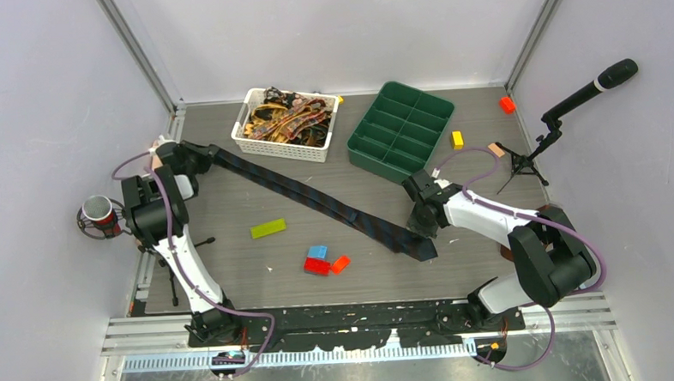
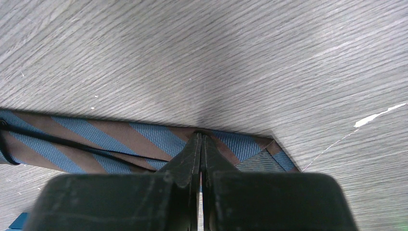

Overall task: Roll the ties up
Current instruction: Flatten out the tie at the center of the board.

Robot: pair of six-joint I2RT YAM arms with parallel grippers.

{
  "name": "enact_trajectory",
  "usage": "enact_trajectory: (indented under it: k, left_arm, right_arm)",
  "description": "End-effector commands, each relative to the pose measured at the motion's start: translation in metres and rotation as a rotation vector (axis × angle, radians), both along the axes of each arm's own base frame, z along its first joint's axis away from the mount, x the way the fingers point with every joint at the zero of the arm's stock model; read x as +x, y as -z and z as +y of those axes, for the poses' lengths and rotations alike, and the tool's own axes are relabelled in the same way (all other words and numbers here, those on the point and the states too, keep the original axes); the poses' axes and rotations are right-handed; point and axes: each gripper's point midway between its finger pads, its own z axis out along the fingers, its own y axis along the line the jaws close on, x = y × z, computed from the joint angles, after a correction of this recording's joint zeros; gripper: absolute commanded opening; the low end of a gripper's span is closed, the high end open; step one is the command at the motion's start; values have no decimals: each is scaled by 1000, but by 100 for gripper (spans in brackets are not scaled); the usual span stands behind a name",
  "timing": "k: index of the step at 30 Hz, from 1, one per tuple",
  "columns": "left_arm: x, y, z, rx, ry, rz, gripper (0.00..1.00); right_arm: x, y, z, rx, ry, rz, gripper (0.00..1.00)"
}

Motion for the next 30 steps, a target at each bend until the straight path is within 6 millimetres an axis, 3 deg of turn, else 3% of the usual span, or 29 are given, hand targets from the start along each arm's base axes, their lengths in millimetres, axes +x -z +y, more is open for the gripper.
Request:
enact_trajectory:
  k: [1, 9, 11, 15, 19, 20, 21, 26, 30]
  left_arm:
    - [8, -9, 17, 50, -16, -27, 16]
    - [7, -5, 24, 60, -27, -12, 17]
    - [6, -5, 25, 61, -28, -9, 21]
    - [4, -9, 23, 68, -19, -11, 52]
    - [-3, -12, 22, 71, -29, 4, 77]
    - [-5, -13, 21, 70, -29, 2, 95]
    - [-7, -15, 21, 66, -31, 1, 99]
    - [-20, -24, 13, 35, -38, -10, 100]
    - [-30, -29, 5, 7, -34, -23, 100]
  right_arm:
    - [-9, 22, -18, -78, 31, 37, 0]
    - [-8, 22, -18, -78, 30, 38, 0]
    - [-8, 22, -18, -80, 31, 37, 0]
    - [-8, 22, -17, -79, 28, 38, 0]
    - [-6, 18, -15, -68, 22, 27, 0]
    - [-4, 17, -14, -63, 22, 23, 0]
    - [-3, 14, -13, -58, 19, 15, 1]
    - [2, 3, -13, -55, 8, -20, 8]
    - [10, -17, -16, -65, 7, -83, 21]
